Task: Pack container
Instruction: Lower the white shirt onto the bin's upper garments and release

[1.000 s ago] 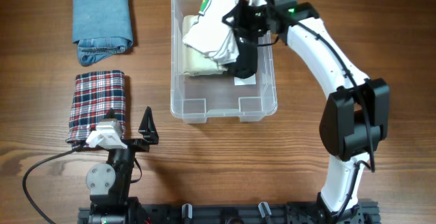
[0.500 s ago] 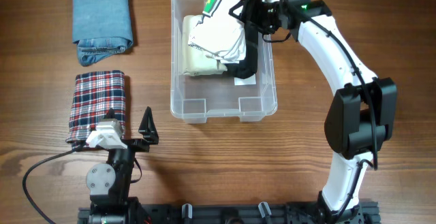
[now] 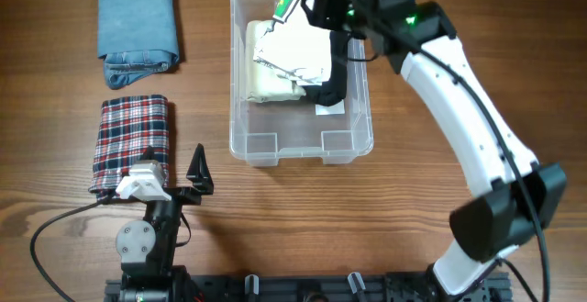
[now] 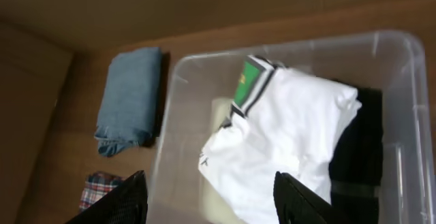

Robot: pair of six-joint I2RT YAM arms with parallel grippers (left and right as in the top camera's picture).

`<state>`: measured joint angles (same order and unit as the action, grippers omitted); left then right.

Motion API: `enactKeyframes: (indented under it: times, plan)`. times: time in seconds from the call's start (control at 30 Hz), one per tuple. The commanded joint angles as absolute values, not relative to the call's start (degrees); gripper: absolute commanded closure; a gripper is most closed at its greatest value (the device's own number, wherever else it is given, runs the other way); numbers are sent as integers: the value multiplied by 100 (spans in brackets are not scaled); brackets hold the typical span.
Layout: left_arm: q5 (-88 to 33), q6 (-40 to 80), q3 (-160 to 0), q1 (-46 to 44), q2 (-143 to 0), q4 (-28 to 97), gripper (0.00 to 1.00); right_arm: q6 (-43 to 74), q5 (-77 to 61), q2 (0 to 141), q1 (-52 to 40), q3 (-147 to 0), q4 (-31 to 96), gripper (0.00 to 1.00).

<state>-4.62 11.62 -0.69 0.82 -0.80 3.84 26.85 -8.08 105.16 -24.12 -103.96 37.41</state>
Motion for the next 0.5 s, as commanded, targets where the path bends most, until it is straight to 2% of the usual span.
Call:
enactKeyframes:
  times: [0.0,0.17,0.23,0.47]
  plan:
    - [-534,1087,-32,113,-38,390,0,2394,727,10676,-2838,-10436,3896,44]
    - [-534,1087,-32,113,-38,390,0,2602,1520,11246,-3055,-10436,3913,54]
    - [-534,1087,-32,113,-38,390,0,2851,1691,11548,-3002,-10433,3916,65]
    - [-534,1087,-32,113,-38,390,0,3013,1649,12331,-2963,-10412,4104,71]
